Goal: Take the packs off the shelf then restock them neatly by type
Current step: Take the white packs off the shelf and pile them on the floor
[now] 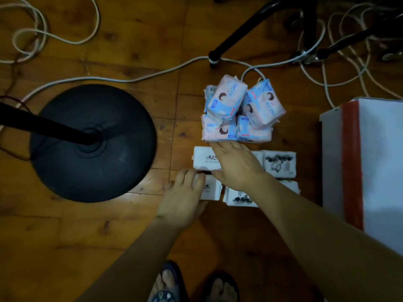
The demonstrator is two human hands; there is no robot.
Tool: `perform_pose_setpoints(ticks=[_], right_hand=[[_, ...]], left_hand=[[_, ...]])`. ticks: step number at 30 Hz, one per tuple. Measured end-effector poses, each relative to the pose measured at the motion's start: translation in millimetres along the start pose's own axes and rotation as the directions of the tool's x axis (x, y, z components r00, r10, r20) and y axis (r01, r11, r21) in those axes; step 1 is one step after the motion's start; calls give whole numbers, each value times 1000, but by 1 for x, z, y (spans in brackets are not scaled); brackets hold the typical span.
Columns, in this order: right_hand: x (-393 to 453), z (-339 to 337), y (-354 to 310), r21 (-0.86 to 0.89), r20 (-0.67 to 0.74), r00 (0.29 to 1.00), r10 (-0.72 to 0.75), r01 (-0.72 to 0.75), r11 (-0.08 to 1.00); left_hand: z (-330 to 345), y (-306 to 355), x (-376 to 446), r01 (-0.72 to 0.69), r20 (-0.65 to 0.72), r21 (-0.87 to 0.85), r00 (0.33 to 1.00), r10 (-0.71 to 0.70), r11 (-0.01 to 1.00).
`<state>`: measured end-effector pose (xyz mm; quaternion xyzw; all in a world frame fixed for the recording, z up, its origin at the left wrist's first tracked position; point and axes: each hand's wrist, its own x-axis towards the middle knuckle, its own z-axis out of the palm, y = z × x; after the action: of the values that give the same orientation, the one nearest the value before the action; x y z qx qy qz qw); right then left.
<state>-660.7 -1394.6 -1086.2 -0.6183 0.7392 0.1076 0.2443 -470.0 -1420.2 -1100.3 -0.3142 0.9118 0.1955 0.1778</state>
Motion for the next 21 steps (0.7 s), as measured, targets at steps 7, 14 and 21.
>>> perform_pose_setpoints(ticks=[7, 14, 21], right_hand=[[-76, -139, -16, 20, -97, 993, 61, -59, 998], [-161, -315, -25, 35, -307, 945, 114, -109, 993], [-258, -476, -34, 19, -488, 861, 145, -155, 988]], left_hand=[[-141, 34, -45, 50, -177, -1, 983, -49, 999], [-324, 75, -86, 53, -387, 0, 921, -49, 999], [-499, 131, -141, 42, -535, 3, 844, -34, 999]])
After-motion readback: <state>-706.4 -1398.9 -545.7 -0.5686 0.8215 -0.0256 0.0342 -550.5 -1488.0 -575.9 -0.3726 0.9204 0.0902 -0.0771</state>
